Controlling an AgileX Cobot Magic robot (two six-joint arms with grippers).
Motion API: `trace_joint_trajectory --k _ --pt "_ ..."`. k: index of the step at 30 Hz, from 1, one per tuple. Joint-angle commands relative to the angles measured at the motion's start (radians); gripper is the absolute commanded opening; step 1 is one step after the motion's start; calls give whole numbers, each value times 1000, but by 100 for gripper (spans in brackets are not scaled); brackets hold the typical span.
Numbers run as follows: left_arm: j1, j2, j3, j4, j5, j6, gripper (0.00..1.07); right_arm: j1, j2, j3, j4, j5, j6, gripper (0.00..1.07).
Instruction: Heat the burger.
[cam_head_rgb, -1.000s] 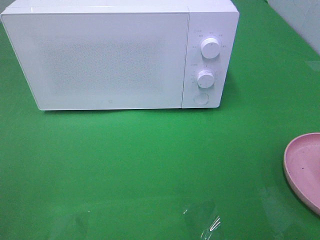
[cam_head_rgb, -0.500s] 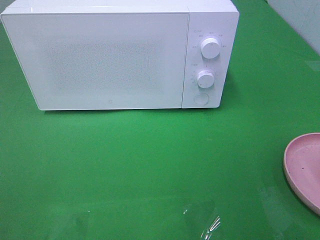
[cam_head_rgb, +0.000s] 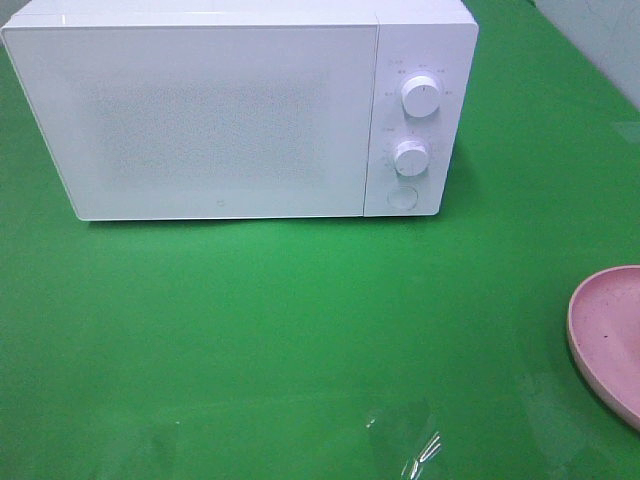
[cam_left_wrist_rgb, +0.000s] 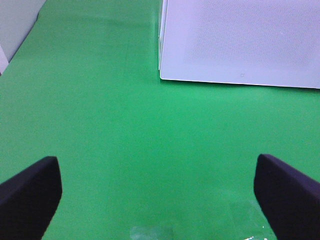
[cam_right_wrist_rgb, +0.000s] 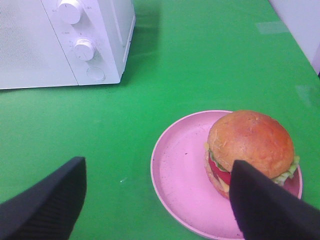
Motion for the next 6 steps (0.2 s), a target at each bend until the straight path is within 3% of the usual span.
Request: trace_joint_trajectory --k 1,6 --pt "3 -15 3 -11 -11 -1 97 -7 -22 3 3 -8 3 76" --pt "3 -15 3 -11 -11 -1 97 -7 -22 3 3 -8 3 76"
